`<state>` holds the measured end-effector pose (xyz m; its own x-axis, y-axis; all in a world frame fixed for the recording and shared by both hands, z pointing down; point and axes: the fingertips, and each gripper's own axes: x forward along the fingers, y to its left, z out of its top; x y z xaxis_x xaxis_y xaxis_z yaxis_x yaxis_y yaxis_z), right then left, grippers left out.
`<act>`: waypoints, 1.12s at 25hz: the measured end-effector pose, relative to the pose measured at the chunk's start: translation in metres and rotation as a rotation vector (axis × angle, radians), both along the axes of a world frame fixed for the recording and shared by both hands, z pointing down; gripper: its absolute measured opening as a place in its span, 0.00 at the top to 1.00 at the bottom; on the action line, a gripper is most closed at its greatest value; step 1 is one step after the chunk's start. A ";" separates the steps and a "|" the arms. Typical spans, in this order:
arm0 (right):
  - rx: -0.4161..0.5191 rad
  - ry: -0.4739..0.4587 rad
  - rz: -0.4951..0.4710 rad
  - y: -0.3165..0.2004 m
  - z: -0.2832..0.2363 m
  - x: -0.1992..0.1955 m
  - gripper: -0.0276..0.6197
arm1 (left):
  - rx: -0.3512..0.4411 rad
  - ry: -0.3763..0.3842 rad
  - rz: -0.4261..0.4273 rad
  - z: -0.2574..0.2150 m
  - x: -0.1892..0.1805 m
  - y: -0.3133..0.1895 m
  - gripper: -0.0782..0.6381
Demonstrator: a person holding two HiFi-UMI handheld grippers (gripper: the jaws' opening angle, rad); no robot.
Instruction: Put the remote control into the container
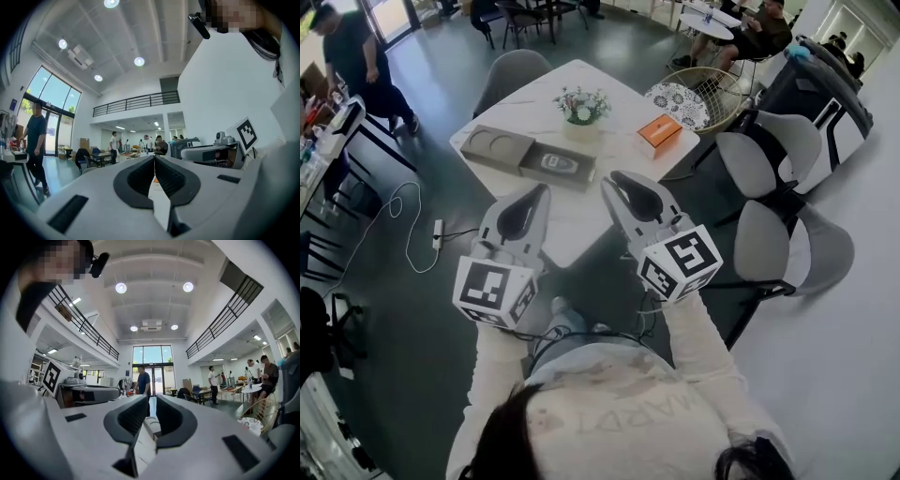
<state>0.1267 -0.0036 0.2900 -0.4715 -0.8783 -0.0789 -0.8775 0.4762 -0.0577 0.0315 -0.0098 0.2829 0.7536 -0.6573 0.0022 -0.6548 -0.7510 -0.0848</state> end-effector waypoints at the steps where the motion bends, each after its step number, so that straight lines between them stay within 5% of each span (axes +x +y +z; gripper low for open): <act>1: 0.001 -0.003 0.001 0.004 0.000 0.001 0.86 | 0.000 0.002 -0.004 0.000 0.000 0.005 0.87; 28: -0.026 0.037 0.062 0.013 -0.010 -0.048 0.91 | 0.009 0.019 0.083 -0.012 -0.033 0.020 0.87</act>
<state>0.0783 0.0094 0.2799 -0.4186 -0.9073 -0.0395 -0.9068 0.4199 -0.0359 -0.0011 0.0100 0.2705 0.8051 -0.5929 -0.0181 -0.5923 -0.8018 -0.0798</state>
